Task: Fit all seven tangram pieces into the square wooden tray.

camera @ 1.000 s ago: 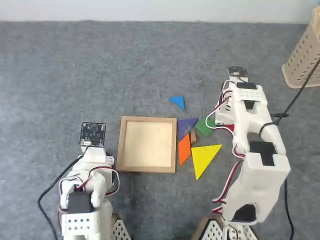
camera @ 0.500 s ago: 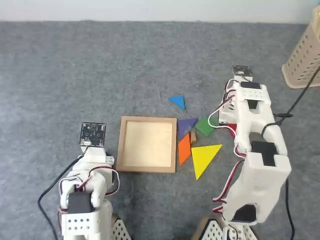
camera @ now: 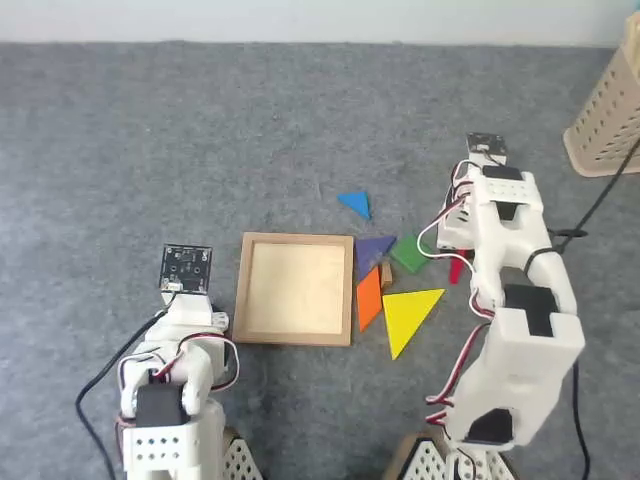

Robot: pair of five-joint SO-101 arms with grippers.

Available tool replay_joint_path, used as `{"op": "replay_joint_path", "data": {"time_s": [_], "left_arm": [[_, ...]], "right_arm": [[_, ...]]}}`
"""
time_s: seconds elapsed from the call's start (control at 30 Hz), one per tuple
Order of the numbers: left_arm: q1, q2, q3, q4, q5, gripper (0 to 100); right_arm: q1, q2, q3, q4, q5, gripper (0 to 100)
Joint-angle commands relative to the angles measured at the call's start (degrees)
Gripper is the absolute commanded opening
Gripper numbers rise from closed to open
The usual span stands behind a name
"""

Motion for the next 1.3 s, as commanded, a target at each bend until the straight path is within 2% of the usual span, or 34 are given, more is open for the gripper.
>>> {"op": "replay_joint_path", "data": {"time_s": [0.0, 0.13, 0.23, 0.4, 0.57, 0.67, 0.93, 1.27], "left_arm": [[0.3, -1.1, -0.6, 0.4, -0.1, 2], [0.3, -1.1, -0.6, 0.4, -0.1, 2], [0.3, -1.1, -0.6, 0.4, -0.1, 2], [0.3, -1.1, -0.6, 0.4, -0.1, 2], [0.3, -1.1, -0.6, 0.4, -0.1, 2], [0.3, -1.1, -0.6, 0.4, -0.1, 2], [0.3, -1.1, -0.6, 0.4, -0.1, 2], [0.3, -1.1, -0.6, 0.4, -0.1, 2]], "right_arm": [[-0.7, -6.9, 1.5, 1.0, -0.5, 1.9], [-2.3, -15.3, 5.6, 1.5, -0.8, 0.6], [-6.5, -23.6, 9.2, 1.7, -0.9, 0.6], [-19.5, -32.4, 11.8, 1.8, -0.8, 0.9], [-33.8, -29.5, 11.4, -0.6, -1.2, 7.2], [-39.4, -26.2, 9.4, -1.5, -6.4, 8.0], [-41.7, -16.5, 6.4, -6.5, -11.0, 3.2], [-41.9, -16.0, 5.3, -2.2, -12.3, 2.7]]}}
